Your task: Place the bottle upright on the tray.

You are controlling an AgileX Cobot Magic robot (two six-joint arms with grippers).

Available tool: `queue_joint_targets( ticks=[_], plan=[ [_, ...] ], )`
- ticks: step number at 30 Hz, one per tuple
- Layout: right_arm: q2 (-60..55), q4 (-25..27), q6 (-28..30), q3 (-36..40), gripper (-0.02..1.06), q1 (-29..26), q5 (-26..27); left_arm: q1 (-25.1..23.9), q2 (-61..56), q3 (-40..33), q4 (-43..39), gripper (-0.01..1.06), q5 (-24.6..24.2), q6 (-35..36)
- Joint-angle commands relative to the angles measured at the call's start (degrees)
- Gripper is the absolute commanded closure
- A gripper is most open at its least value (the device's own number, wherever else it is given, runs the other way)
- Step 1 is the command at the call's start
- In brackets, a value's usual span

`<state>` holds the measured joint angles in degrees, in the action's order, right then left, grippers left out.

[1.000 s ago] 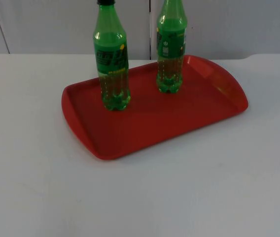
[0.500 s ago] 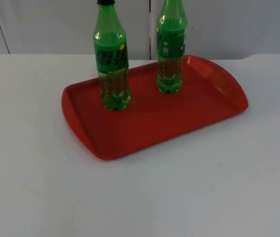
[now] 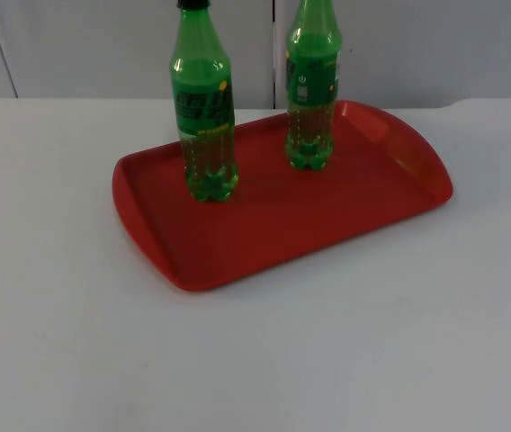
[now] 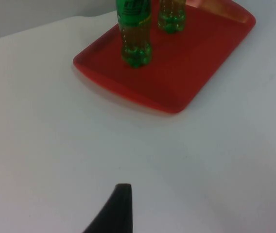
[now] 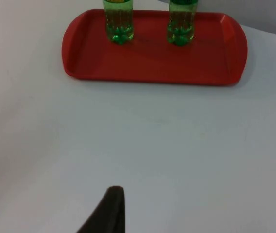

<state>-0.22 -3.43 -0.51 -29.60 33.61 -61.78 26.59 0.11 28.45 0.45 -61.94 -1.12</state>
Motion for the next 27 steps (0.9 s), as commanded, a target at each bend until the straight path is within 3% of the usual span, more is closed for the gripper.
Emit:
queue_joint_targets(
  ticks=[1, 8, 14, 27],
  plan=[
    [0.2, 0.1, 0.2, 0.1, -0.01, 0.3, 0.0, 0.4, -0.1, -0.2, -0.1, 0.00, 0.4, 0.5],
    [0.2, 0.1, 0.2, 0.1, -0.01, 0.3, 0.0, -0.1, -0.1, -0.2, -0.4, 0.00, 0.4, 0.5],
    [0.2, -0.1, 0.2, 0.1, -0.01, 0.3, 0.0, -3.6, -0.1, -0.2, -0.4, 0.00, 0.4, 0.5],
    [0.2, -0.2, -0.1, 0.1, -0.01, 0.3, 0.0, -16.0, -0.1, -0.2, -0.4, 0.00, 0.4, 0.5]
  ],
)
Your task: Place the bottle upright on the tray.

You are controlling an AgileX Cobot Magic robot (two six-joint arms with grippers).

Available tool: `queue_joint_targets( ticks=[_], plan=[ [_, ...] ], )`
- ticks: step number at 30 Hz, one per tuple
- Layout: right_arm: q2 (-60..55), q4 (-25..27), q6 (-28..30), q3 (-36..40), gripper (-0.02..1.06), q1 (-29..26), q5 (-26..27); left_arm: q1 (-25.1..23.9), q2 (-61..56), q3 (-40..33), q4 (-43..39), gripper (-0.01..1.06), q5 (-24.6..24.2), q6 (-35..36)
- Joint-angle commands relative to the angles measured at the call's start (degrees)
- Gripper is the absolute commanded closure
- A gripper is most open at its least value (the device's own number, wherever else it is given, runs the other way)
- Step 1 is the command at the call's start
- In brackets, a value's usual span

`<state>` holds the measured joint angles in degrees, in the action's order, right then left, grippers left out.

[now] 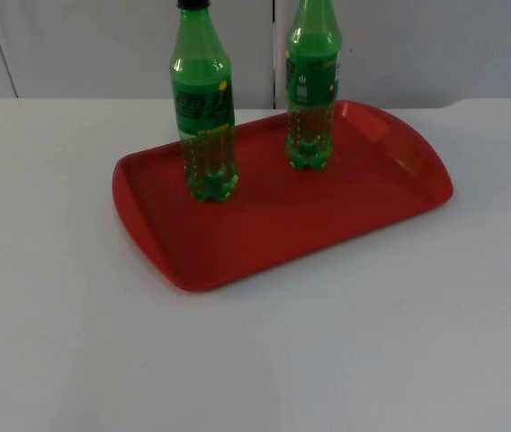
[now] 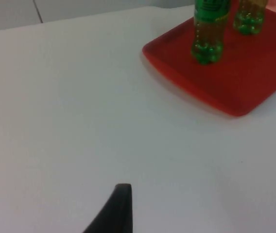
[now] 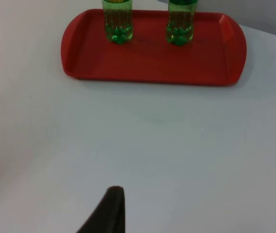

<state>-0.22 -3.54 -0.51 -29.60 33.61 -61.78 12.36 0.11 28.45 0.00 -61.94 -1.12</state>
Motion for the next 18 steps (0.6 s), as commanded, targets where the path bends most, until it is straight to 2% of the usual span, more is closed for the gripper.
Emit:
queue_joint_targets(
  ticks=[1, 18],
  plan=[
    [0.2, -0.1, -0.1, 0.1, -0.01, 0.3, 0.0, -2.7, -0.1, -0.2, 0.0, 0.00, 0.4, 0.5],
    [0.2, -0.1, -0.1, 0.1, -0.01, 0.3, 0.0, -14.1, -0.1, -0.2, 0.0, 0.00, 0.4, 0.5]
  ],
)
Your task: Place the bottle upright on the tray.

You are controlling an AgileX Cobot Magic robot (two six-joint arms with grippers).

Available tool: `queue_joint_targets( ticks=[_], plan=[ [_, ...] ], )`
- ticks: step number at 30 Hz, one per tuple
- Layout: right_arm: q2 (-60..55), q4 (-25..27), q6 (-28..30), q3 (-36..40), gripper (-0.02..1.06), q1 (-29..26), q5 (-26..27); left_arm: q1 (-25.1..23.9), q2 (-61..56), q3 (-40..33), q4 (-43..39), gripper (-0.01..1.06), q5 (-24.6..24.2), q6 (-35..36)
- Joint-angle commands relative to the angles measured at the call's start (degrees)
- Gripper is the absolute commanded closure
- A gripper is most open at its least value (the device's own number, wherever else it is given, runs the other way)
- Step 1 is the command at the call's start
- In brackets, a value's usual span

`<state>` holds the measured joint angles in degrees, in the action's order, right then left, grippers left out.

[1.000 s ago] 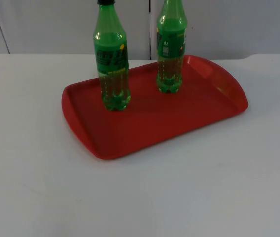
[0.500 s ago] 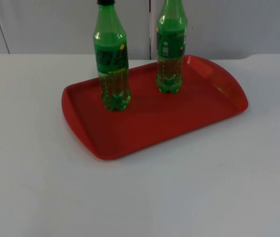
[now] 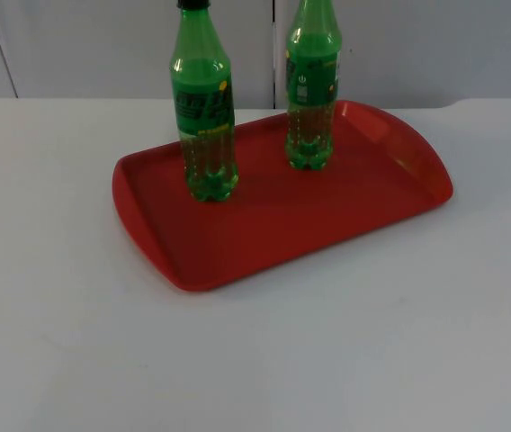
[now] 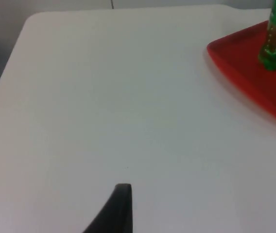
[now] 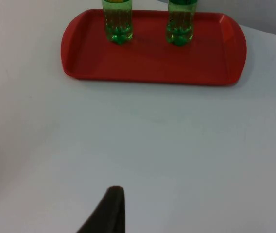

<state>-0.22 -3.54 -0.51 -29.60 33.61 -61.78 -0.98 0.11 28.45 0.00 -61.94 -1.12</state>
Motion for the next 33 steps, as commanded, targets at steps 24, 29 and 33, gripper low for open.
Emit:
queue_joint_targets(
  ticks=[24, 29, 33],
  plan=[
    [0.2, -0.1, -1.8, 0.1, -0.01, 0.3, 0.0, -1.8, -0.1, -0.2, -0.3, 0.00, 0.4, 0.5],
    [0.2, -0.1, -1.8, 0.1, -0.01, -0.3, 0.0, -1.8, -0.1, -0.2, -0.3, 0.00, 0.4, 0.5],
    [0.2, -0.1, -1.8, 0.1, -0.01, -3.4, 0.0, -1.8, -0.1, -0.2, -0.3, 0.00, 0.4, 0.5]
  ],
)
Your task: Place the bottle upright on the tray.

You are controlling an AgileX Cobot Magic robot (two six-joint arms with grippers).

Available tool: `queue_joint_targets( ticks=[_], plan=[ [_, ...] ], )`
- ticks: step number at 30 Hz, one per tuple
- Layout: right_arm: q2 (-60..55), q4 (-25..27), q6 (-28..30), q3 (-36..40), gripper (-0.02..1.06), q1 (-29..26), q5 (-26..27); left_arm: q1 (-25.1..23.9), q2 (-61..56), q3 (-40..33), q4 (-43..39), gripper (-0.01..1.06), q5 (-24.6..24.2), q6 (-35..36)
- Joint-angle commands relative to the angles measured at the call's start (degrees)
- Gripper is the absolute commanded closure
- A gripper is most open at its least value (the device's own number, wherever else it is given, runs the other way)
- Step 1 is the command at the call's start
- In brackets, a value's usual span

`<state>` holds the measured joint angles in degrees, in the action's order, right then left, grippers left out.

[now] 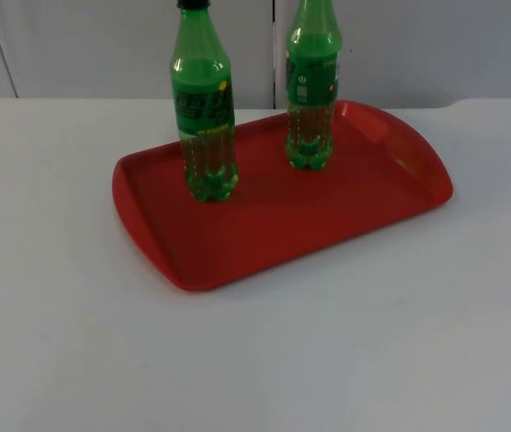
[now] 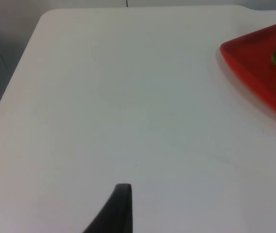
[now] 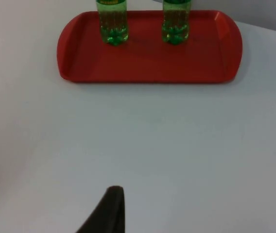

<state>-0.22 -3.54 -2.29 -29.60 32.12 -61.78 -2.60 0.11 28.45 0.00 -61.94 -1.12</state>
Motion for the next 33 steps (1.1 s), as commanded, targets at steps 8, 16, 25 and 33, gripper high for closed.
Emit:
queue_joint_targets(
  ticks=[8, 16, 25, 33],
  plan=[
    [0.2, -0.1, 0.0, 0.1, -0.01, -8.6, 0.0, -0.2, -0.1, -0.2, -0.3, 0.00, 0.4, 0.5],
    [0.2, -0.2, 0.1, 0.1, -0.01, -16.5, 0.0, -0.2, -0.1, -0.2, -0.3, 0.00, 0.4, 0.5],
    [0.2, -0.2, 0.1, 0.1, -0.01, -23.2, 0.0, -0.2, -0.1, -0.2, -0.3, 0.00, 0.4, 0.5],
    [0.2, -0.2, 0.1, 0.1, -0.01, -27.4, 0.0, -0.2, -0.1, -0.2, -0.3, 0.00, 0.4, 0.5]
  ],
)
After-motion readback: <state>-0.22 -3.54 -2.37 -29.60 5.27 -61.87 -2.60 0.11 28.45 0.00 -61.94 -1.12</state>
